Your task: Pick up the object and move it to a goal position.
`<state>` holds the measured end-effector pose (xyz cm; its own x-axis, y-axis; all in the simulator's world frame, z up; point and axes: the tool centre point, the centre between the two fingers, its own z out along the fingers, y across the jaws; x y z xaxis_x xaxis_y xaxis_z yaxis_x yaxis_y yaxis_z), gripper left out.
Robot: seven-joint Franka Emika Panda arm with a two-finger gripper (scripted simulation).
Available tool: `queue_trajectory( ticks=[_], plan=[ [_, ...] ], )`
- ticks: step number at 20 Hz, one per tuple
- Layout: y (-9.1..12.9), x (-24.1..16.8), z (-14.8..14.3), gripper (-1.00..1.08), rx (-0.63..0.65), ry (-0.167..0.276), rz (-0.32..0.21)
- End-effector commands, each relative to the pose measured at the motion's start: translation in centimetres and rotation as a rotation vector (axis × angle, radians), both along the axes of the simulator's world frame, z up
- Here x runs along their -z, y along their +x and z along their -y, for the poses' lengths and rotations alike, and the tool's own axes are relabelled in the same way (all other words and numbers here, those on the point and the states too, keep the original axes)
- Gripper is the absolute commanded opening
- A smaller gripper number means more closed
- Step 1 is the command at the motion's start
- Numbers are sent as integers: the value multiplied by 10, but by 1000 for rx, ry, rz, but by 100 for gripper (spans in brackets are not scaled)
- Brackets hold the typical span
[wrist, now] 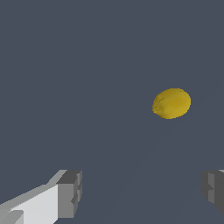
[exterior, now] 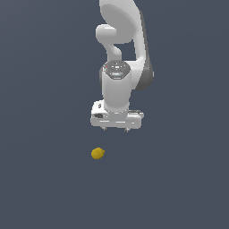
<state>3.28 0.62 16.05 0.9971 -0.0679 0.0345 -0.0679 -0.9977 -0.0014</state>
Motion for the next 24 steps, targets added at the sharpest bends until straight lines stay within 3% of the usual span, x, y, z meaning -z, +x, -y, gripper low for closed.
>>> queue_trajectory(
  ticks=[1, 13, 24],
  plan=[
    [8, 8, 10, 100, 47, 3, -4],
    [50, 62, 70, 100, 331, 10, -27],
    [60, 82, 91, 100, 422, 8, -34]
  ],
)
